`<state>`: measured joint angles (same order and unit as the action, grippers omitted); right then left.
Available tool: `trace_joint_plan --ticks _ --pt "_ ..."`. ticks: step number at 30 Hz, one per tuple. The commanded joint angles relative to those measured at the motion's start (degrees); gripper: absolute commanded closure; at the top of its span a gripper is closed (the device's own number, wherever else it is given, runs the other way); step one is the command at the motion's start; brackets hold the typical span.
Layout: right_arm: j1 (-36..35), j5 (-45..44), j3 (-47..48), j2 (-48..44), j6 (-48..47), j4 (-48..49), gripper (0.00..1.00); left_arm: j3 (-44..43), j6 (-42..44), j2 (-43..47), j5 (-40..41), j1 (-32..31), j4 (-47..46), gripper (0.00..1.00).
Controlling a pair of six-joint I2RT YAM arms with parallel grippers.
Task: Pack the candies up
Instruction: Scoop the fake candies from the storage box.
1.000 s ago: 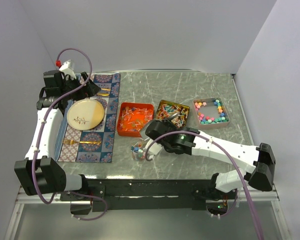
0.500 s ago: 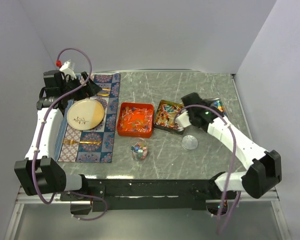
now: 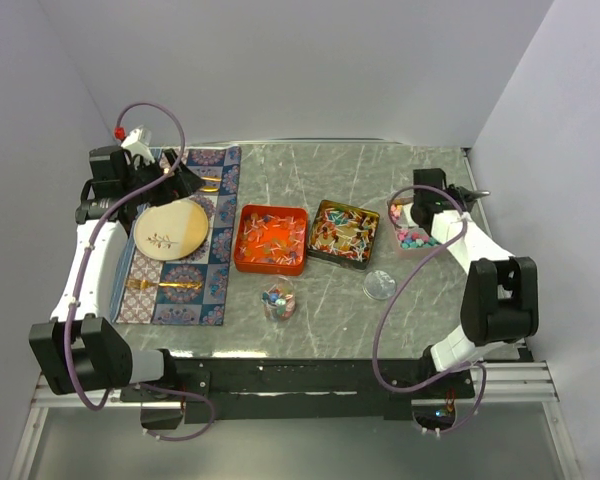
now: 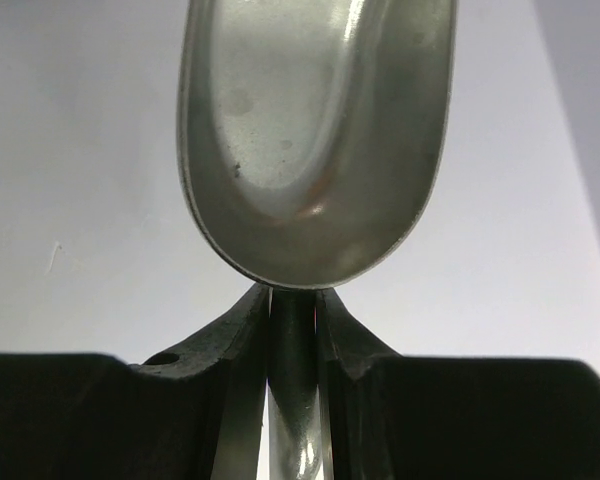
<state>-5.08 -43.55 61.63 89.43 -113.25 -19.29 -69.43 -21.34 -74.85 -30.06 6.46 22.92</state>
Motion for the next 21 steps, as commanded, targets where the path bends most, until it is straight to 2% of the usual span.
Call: trace_joint_plan --ticks 1,3,5,7,17,21 --pt "3.41 -3.12 -2.30 -0.75 -25.95 12.52 1.00 -1.33 -0.10 -0.12 -0.43 0.13 -2.17 0.03" --pt "4.20 -2.07 -1.95 -0.92 -28.69 10.78 1.00 -0.80 0.07 0.05 -0.35 0.13 -2.35 0.03" --pt "6.21 -0.84 -0.99 -1.36 -31.48 4.19 1.00 -0.10 0.16 0.05 -0.26 0.22 -2.61 0.03" --pt "7.97 1.44 -2.90 -2.06 -37.01 7.83 1.00 0.08 0.25 -0.30 -0.17 0.22 -2.61 0.03" --pt "7.63 9.09 -4.23 -1.09 -38.18 0.84 1.00 -0.80 0.69 -2.32 0.80 0.31 -1.82 0.03" --pt "7.19 8.84 -5.99 -1.54 -38.36 -1.36 1.00 -1.06 0.60 -3.28 0.97 0.40 -1.82 0.03"
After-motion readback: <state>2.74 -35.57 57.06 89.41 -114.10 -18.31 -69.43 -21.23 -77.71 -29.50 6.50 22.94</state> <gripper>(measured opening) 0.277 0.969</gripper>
